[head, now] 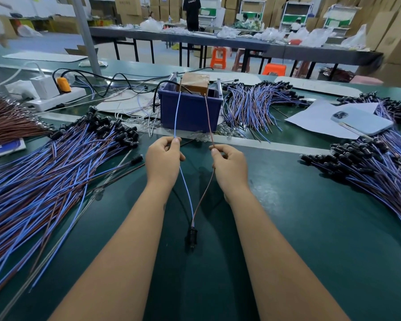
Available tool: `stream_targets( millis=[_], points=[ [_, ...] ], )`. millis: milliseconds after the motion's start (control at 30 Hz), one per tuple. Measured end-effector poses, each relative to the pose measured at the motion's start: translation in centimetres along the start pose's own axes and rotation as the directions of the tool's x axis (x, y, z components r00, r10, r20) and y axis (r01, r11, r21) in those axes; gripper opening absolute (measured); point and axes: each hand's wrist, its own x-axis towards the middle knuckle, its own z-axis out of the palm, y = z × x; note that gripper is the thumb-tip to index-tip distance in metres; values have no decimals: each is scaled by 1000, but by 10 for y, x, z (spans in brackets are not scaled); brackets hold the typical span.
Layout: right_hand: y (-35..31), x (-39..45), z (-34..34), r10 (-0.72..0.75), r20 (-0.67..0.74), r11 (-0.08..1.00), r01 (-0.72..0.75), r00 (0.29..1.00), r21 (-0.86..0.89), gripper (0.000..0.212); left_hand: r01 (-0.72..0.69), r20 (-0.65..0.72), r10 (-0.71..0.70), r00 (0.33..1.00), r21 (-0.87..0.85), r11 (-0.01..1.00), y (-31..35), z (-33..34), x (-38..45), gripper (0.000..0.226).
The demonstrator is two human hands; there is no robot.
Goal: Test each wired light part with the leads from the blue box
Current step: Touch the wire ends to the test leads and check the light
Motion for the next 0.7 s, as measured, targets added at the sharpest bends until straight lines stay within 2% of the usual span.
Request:
stream_targets(
  millis=[700],
  points=[
    [-2,-2,-2,26,-35,999,-24,999,47,17,28,-23,-29,999,-20,999,1,-2,1,17]
  ],
)
